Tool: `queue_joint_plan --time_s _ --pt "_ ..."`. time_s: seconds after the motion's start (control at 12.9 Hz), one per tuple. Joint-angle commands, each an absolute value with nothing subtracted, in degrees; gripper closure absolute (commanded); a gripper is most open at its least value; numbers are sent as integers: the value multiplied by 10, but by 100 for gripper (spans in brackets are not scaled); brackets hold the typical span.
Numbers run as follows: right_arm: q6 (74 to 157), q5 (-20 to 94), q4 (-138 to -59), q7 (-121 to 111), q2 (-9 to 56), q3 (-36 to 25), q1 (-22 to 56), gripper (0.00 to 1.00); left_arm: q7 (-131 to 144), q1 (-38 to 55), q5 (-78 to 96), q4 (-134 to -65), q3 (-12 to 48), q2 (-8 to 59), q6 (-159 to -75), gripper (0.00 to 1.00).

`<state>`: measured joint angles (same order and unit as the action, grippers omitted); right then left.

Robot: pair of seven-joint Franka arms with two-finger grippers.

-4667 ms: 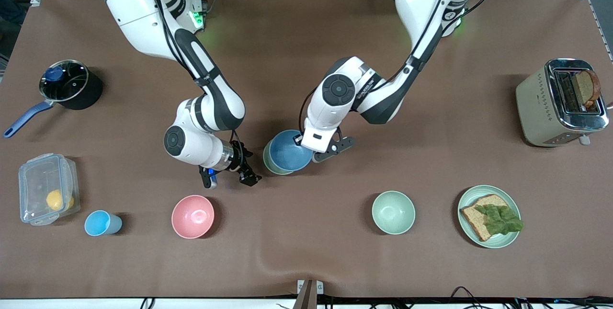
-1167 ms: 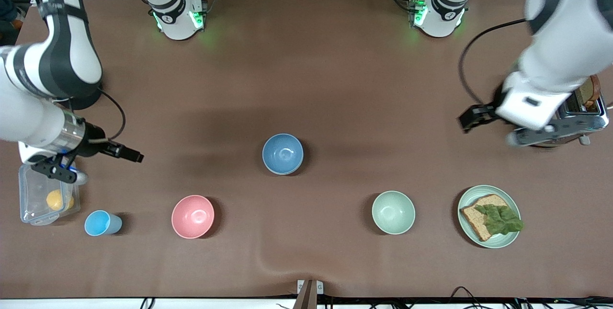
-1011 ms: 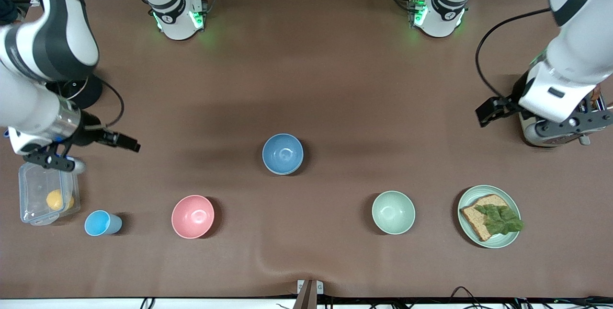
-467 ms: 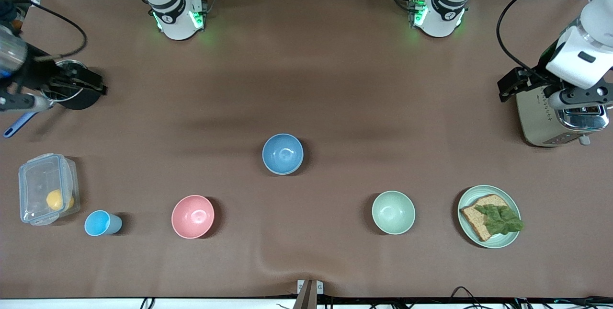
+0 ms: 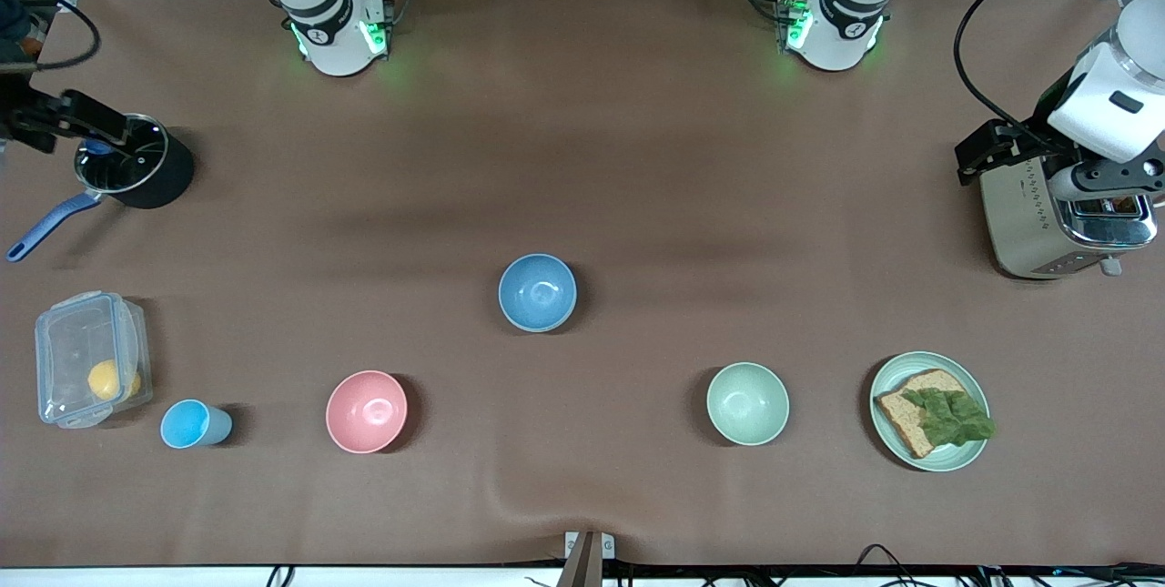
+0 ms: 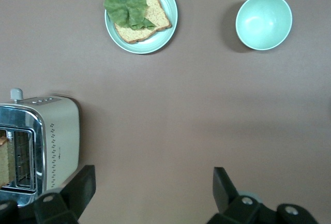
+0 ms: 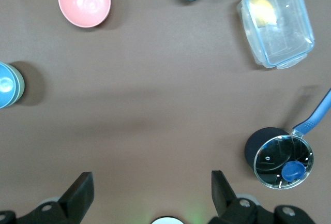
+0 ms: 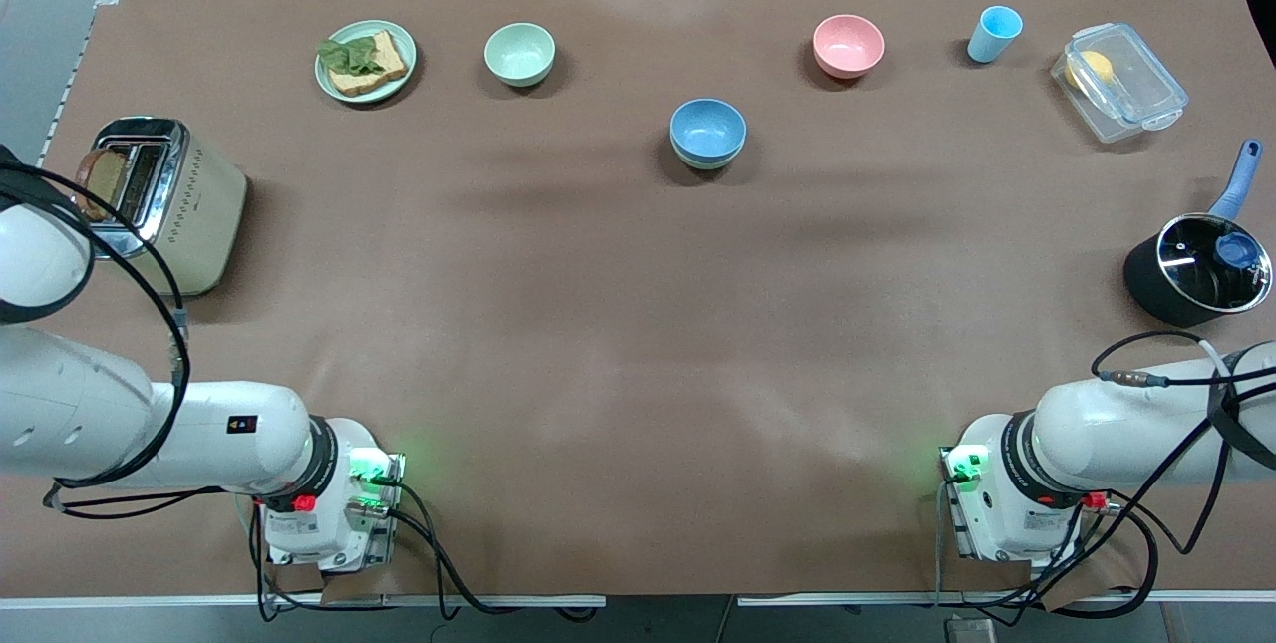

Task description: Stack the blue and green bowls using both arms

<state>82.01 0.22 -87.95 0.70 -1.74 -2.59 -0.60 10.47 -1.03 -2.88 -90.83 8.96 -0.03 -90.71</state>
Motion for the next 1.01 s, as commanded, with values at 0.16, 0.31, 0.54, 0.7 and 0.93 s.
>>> queue_joint_plan --time_s 0.16,0.31,0.54,0.7,0.93 --pt "832 13 -882 11 -19 -19 -12 0 77 -16 -11 -917 88 -18 -899 0" --pt "837 21 -882 10 -18 -19 -12 0 78 -16 -7 -915 88 -18 -897 0" --pt "842 21 -882 10 -17 -19 -12 0 82 -15 7 -906 85 -16 -889 0" --pt "843 21 -882 8 -16 -19 -12 0 82 -15 7 -906 85 -16 -889 0" --pt "852 21 -883 2 -10 -19 -14 0 82 -16 7 -906 85 -17 -889 0"
